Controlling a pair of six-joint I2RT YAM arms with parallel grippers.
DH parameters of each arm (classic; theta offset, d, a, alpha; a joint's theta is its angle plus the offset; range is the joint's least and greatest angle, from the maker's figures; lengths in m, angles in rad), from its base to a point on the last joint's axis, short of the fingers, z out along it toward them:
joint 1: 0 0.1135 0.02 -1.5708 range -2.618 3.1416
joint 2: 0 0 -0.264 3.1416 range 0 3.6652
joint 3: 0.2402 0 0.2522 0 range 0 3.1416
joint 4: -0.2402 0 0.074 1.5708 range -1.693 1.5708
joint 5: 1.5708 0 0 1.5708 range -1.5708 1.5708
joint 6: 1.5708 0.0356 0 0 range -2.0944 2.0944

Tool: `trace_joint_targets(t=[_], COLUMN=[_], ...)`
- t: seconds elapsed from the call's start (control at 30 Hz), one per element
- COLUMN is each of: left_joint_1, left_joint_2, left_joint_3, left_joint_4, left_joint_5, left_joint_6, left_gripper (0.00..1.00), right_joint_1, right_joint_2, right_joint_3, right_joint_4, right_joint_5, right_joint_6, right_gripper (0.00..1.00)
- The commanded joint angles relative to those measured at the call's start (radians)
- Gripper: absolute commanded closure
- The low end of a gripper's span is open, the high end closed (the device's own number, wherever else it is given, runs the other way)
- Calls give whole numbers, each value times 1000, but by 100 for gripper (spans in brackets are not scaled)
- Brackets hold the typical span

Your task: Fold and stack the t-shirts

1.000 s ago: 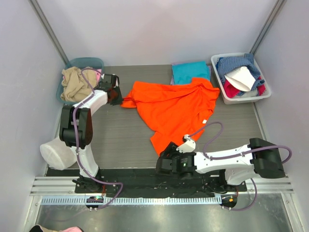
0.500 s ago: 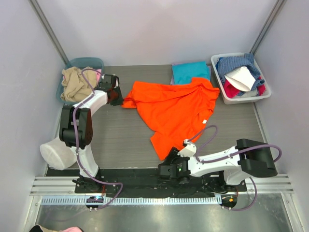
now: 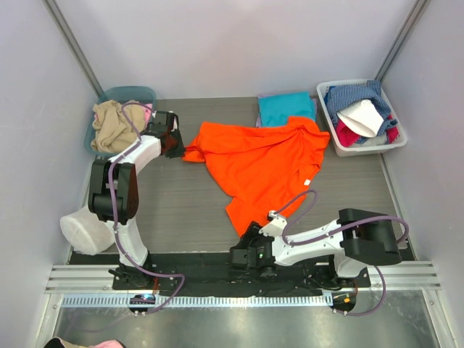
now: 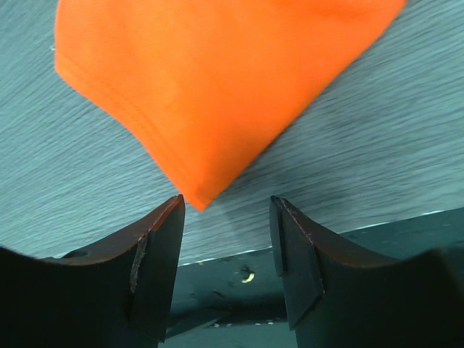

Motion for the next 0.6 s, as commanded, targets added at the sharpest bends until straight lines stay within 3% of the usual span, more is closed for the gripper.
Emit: trace_joint_targets(t=[0.0,0.57], left_joint_1=[7,5], left_joint_2=[-49,-49], left_joint_3=[-7,-15], left_joint_4=[7,12], left_joint_5=[9,4], left_joint_6=[19,22], left_gripper=[100,100], right_joint_1=[-4,-44], right_joint_2=[33,81], right_joint_3=[30,-13], right_joint_4=[64,164], right_joint_5=[61,15], right_joint_6=[198,171], right_gripper=[42,45])
